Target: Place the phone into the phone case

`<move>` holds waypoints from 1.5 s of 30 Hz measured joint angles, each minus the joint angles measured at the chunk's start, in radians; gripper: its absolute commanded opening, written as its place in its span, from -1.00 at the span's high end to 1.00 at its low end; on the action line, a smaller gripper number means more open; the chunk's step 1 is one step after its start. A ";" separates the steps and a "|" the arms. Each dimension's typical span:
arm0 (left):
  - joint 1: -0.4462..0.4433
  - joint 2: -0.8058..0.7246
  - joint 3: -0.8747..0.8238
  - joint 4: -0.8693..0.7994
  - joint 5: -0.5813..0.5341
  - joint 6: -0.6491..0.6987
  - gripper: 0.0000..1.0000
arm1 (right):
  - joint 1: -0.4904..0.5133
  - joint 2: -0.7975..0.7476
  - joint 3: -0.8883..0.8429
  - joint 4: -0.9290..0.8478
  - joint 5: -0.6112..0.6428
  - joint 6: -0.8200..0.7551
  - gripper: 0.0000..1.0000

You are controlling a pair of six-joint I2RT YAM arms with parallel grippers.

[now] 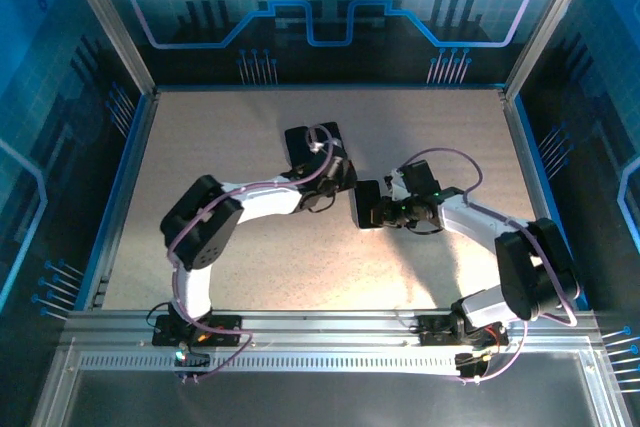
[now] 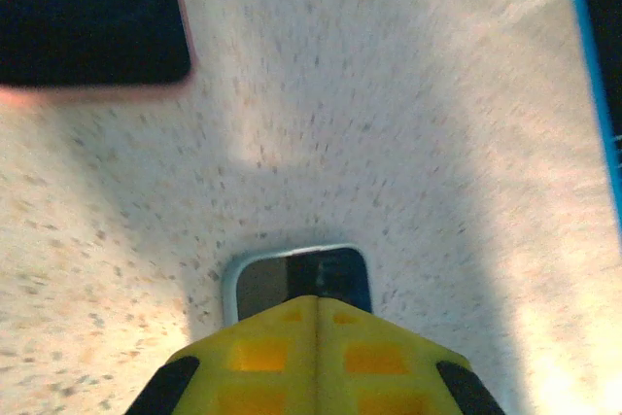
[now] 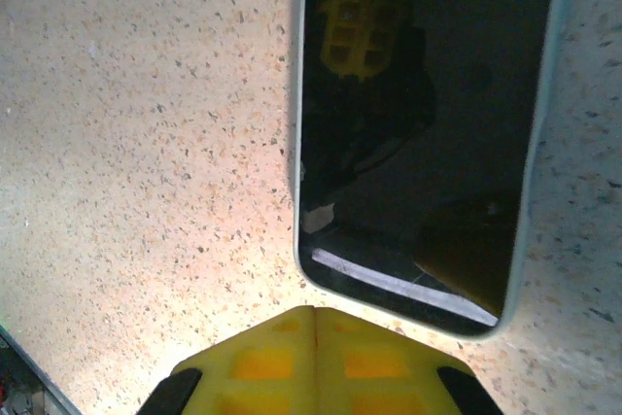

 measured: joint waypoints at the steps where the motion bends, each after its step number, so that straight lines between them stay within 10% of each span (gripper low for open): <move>1: 0.010 -0.034 -0.024 0.010 0.000 -0.005 1.00 | 0.003 0.014 0.000 0.009 -0.004 0.004 1.00; 23: 0.019 -0.245 -0.249 -0.017 -0.063 -0.014 1.00 | -0.025 0.254 0.089 0.153 -0.051 0.086 1.00; 45: 0.019 -0.294 -0.274 -0.092 -0.103 0.013 1.00 | -0.121 0.634 0.661 -0.054 -0.029 -0.102 1.00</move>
